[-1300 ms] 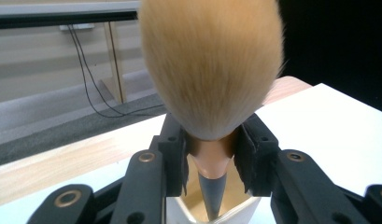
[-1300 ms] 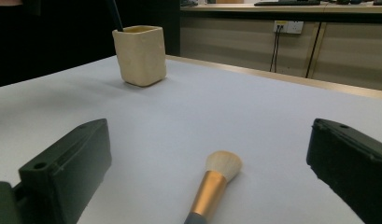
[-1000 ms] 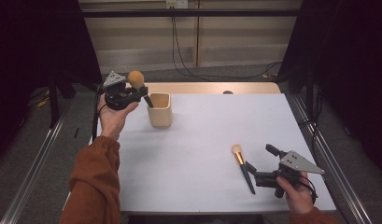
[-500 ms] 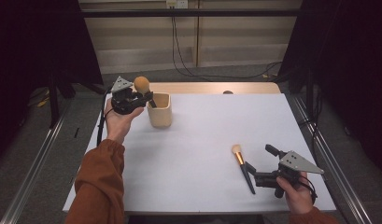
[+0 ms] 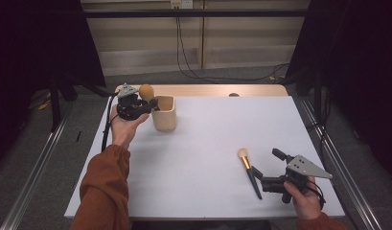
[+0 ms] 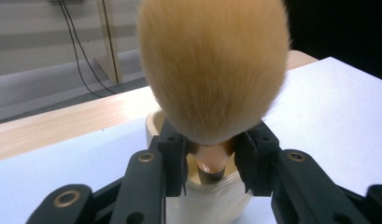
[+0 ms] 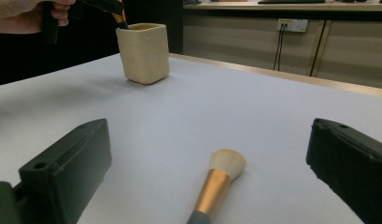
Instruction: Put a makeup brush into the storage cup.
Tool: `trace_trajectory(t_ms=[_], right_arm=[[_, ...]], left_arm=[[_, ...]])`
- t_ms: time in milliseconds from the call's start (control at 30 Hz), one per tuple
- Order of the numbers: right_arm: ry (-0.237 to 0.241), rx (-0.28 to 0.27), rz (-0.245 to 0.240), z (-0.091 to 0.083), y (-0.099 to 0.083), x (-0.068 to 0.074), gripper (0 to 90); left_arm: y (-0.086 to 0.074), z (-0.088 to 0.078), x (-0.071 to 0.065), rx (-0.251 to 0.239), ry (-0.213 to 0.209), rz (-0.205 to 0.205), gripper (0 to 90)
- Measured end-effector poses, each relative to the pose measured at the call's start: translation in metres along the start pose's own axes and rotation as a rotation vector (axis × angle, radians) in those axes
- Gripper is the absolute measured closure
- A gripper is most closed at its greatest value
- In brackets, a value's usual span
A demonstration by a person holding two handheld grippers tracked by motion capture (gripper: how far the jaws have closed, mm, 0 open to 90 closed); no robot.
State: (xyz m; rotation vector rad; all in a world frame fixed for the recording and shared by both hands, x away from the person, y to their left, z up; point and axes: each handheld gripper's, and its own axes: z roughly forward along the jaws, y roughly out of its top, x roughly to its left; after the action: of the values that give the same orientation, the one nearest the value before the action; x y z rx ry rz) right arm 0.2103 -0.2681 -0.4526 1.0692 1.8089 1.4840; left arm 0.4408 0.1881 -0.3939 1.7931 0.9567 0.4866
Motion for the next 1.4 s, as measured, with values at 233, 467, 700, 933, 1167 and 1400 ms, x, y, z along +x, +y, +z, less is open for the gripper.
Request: trace_trajectory(t_ms=[233,467,700,933,1167,1400], right_arm=[[0.005,0.001,-0.005,0.001,-0.001,0.001,0.0],[0.004,0.002,-0.005,0.001,-0.001,0.001,0.0],[0.003,0.004,-0.002,0.001,0.000,0.001,0.0],[0.003,0.002,-0.007,0.001,-0.001,0.001,0.0],[-0.001,0.004,-0.005,0.001,0.000,0.000,0.0],[-0.008,0.002,0.003,-0.001,0.000,-0.001,0.0]], left_arm=[[-0.004,-0.003,0.003,-0.011,-0.004,-0.016,49.3],[-0.004,-0.011,0.002,-0.035,0.011,-0.006,26.5],[-0.006,-0.020,-0.001,-0.050,0.027,0.005,7.9],[-0.011,-0.029,-0.003,-0.074,0.011,-0.020,1.6],[-0.019,-0.042,-0.004,-0.072,0.011,-0.014,1.6],[-0.026,-0.056,-0.006,-0.065,0.021,0.000,3.6]])
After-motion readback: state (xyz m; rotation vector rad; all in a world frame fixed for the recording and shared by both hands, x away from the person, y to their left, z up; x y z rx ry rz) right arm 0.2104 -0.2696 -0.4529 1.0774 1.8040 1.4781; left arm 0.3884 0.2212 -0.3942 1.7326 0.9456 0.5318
